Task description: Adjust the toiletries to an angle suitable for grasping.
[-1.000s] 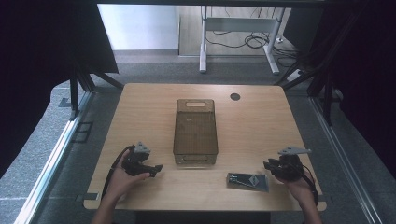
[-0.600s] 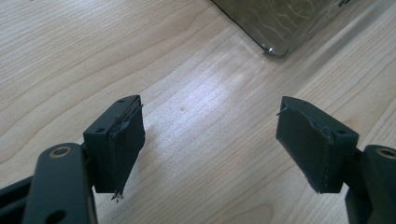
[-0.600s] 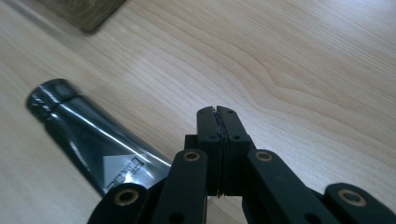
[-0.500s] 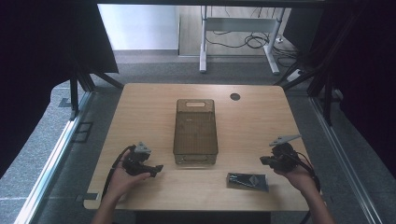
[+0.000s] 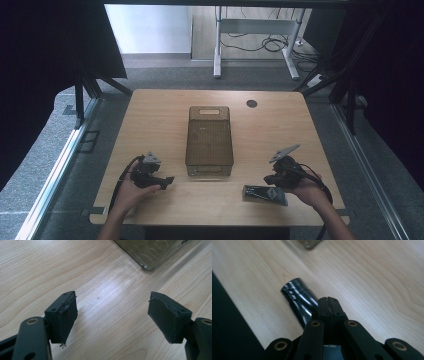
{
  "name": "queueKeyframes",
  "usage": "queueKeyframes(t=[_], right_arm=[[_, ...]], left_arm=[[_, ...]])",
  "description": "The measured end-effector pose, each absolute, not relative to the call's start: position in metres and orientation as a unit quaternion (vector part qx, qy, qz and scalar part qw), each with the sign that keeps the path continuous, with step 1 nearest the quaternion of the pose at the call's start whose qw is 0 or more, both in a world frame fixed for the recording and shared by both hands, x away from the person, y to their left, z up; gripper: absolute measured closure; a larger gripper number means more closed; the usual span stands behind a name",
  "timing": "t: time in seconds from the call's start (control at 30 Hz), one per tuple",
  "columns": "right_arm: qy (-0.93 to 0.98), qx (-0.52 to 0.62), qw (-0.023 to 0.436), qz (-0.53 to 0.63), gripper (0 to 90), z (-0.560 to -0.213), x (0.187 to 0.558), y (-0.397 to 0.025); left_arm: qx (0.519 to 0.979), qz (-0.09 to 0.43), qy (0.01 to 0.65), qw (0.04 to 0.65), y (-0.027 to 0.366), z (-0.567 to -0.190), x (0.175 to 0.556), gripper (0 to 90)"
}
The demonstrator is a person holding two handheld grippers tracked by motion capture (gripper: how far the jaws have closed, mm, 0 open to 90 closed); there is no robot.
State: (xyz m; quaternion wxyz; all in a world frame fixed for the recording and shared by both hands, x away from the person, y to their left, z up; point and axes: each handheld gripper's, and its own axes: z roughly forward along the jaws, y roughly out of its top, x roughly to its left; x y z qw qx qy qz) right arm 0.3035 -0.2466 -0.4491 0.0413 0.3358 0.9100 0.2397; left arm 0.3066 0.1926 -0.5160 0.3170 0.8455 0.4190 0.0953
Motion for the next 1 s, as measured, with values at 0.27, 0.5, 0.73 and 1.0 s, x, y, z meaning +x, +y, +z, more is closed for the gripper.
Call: queueKeyframes(t=[0.27, 0.5, 0.73, 1.0], right_arm=[[0.921, 0.307, 0.015, 0.241, 89.6, -0.455, 0.292, -0.221], [0.929, 0.289, 0.000, 0.232, 89.6, -0.467, 0.281, -0.207], [0.933, 0.284, -0.008, 0.222, 89.6, -0.471, 0.280, -0.200], [0.932, 0.289, -0.019, 0.219, 89.6, -0.484, 0.280, -0.196]], left_arm=[[0.842, 0.096, 0.423, 0.321, 0.196, -0.514, 0.306, 24.0], [0.843, 0.099, 0.419, 0.322, 0.197, -0.513, 0.306, 24.0], [0.846, 0.096, 0.418, 0.316, 0.193, -0.516, 0.307, 24.0], [0.845, 0.094, 0.420, 0.318, 0.194, -0.516, 0.307, 24.0]])
